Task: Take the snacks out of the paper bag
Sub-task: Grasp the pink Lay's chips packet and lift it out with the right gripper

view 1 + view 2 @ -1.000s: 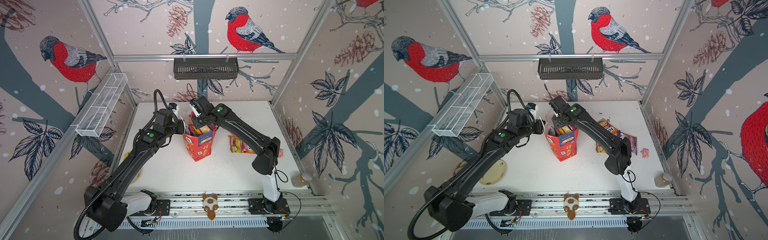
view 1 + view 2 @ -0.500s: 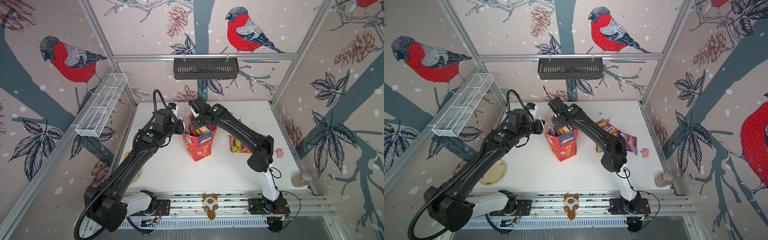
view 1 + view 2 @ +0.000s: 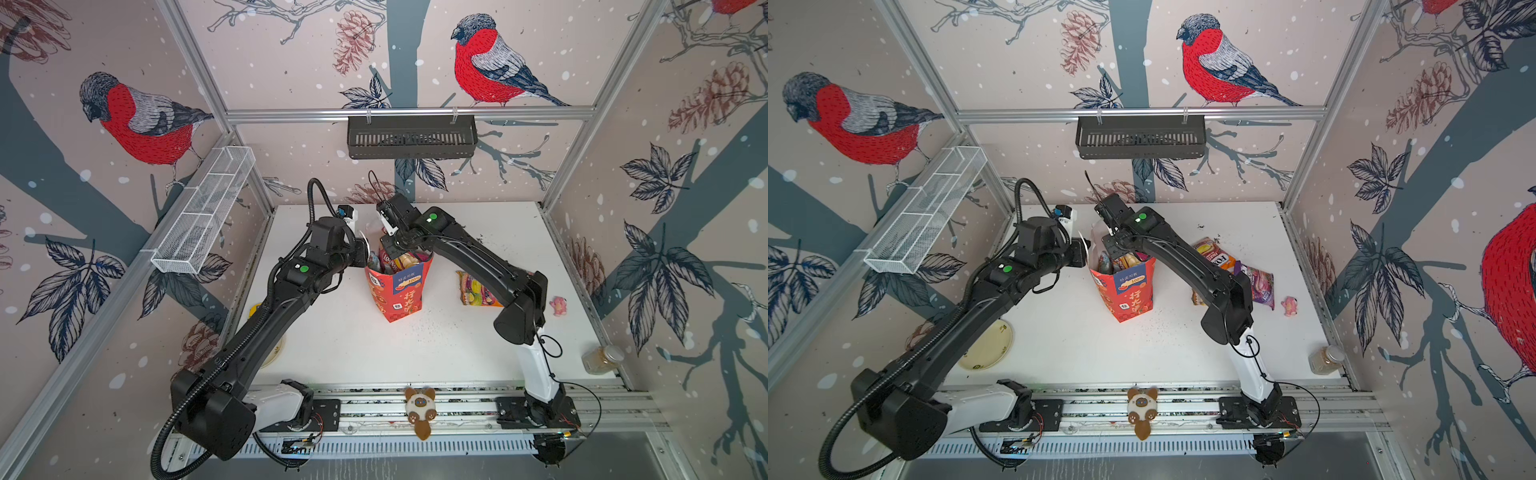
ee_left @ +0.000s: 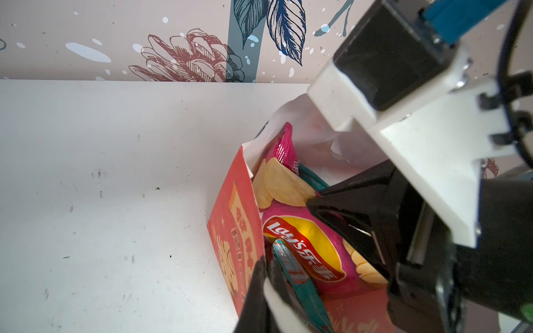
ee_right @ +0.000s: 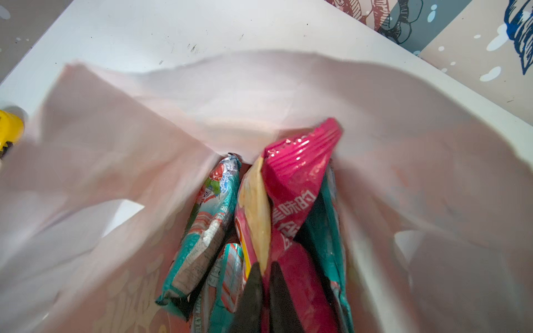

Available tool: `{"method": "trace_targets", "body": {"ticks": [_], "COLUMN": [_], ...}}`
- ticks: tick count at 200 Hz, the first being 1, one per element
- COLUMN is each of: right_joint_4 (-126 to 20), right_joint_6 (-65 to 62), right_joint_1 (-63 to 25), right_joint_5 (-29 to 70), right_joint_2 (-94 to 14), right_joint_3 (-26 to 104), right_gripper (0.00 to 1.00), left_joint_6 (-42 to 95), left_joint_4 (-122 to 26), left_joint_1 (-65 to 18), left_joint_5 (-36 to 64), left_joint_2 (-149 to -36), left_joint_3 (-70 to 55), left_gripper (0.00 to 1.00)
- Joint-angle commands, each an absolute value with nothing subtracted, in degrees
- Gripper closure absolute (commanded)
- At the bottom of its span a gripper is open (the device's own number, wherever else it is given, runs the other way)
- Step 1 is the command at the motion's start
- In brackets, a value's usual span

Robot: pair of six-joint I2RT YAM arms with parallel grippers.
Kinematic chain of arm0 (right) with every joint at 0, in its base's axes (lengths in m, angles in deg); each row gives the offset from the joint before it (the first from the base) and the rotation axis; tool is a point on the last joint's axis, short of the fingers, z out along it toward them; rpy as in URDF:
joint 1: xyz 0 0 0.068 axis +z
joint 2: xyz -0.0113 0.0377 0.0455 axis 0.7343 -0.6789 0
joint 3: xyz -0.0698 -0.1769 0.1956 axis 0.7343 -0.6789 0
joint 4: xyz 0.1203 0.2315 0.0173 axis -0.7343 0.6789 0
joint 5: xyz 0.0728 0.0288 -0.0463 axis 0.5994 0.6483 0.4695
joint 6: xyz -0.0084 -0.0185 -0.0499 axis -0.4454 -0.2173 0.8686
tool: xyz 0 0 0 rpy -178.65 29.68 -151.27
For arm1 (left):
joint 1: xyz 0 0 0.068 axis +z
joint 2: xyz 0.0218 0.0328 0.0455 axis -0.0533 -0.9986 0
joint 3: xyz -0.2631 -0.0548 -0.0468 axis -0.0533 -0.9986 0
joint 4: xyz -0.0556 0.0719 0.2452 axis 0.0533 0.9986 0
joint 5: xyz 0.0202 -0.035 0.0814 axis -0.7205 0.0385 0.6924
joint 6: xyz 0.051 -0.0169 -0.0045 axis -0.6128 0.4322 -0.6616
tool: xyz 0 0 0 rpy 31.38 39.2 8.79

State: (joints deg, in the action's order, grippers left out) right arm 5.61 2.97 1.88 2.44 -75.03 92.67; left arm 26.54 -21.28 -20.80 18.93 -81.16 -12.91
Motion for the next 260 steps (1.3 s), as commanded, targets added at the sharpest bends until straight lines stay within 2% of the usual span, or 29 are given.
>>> {"method": "trace_targets", "body": {"ticks": [1,155,260], "right_joint_4": [2.73,-12.41,-27.83], "right_joint_6": [3.35,3.71,2.13], "right_joint_1": [2.41,2.43,1.97], "right_joint_5": [0.41,7.26,12.75], "right_joint_2": [-73.78,-61.83,-51.12], "right_joint_3": [93.29,86.84,79.02], "right_gripper": [0.95,0.98,0.99], "left_joint_6": [26.39,26.28,25.69], "left_joint_4": [-23.72,-24.20,-24.16], "left_joint_1": [-20.76,-20.76,-20.75], "left_joint_5": [17.72,18.06,18.67], "left_joint_2": [-81.35,-82.43,-82.49], "left_joint_3": [-12.67,-13.43,-13.28], "left_gripper": [1.00,1.00,1.00]}}
